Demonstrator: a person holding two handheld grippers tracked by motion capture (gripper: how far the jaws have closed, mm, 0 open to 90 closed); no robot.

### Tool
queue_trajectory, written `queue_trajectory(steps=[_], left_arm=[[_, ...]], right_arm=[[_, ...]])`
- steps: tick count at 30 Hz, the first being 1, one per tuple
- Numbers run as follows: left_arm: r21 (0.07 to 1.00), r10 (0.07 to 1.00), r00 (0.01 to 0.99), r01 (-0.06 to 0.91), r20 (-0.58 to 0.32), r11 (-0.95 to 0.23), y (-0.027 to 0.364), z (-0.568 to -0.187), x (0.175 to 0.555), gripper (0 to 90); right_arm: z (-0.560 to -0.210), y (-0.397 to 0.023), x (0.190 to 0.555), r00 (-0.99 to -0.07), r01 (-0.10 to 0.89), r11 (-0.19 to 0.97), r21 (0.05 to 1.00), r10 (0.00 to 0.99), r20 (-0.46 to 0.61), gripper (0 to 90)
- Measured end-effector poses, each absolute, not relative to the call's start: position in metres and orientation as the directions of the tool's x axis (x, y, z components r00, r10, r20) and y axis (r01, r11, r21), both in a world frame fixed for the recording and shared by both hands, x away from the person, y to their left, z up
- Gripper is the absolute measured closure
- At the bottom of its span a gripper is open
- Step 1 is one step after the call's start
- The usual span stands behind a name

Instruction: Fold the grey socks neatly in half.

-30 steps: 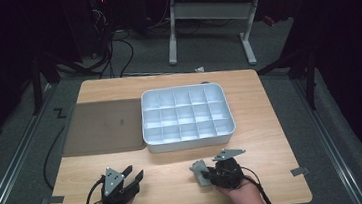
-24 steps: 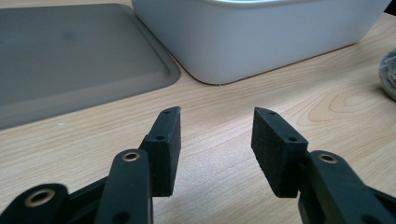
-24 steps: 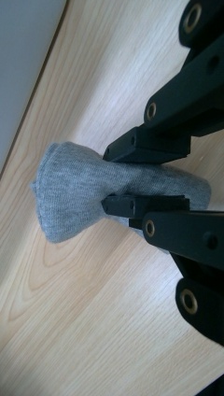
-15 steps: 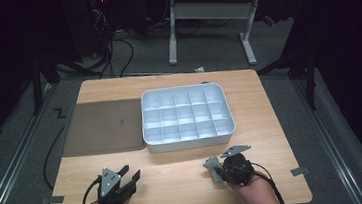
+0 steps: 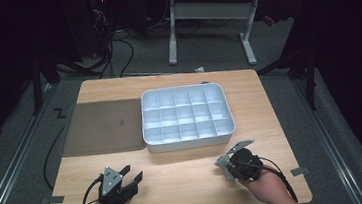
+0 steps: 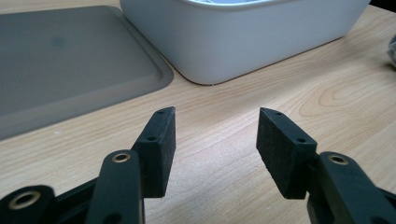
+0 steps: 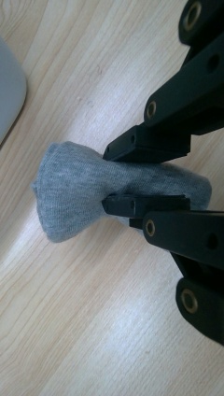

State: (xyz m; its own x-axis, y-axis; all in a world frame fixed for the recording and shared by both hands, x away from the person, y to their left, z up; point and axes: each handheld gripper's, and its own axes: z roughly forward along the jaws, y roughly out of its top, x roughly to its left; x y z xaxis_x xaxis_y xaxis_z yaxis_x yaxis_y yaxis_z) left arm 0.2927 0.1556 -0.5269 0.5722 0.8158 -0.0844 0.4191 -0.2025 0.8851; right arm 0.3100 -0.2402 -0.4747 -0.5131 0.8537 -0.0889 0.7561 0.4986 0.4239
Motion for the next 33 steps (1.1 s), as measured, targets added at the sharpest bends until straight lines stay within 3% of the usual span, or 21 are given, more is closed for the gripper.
queue_trajectory(steps=[23, 28, 33], left_arm=[[0.882, 0.799, 0.596, 0.416, -0.081, -0.220, 0.151, -0.528, 0.291, 47.2], [0.886, 0.802, 0.596, 0.388, -0.030, -0.255, 0.149, -0.528, 0.290, 45.5], [0.888, 0.800, 0.599, 0.385, -0.033, -0.252, 0.148, -0.529, 0.289, 43.3]], right_arm=[[-0.469, -0.237, 0.330, -0.583, 0.756, 0.596, 0.271, 0.801, -0.136, 74.8], [-0.469, -0.237, 0.332, -0.592, 0.750, 0.605, 0.265, 0.794, -0.139, 74.8], [-0.467, -0.238, 0.332, -0.596, 0.749, 0.605, 0.270, 0.793, -0.124, 74.9]])
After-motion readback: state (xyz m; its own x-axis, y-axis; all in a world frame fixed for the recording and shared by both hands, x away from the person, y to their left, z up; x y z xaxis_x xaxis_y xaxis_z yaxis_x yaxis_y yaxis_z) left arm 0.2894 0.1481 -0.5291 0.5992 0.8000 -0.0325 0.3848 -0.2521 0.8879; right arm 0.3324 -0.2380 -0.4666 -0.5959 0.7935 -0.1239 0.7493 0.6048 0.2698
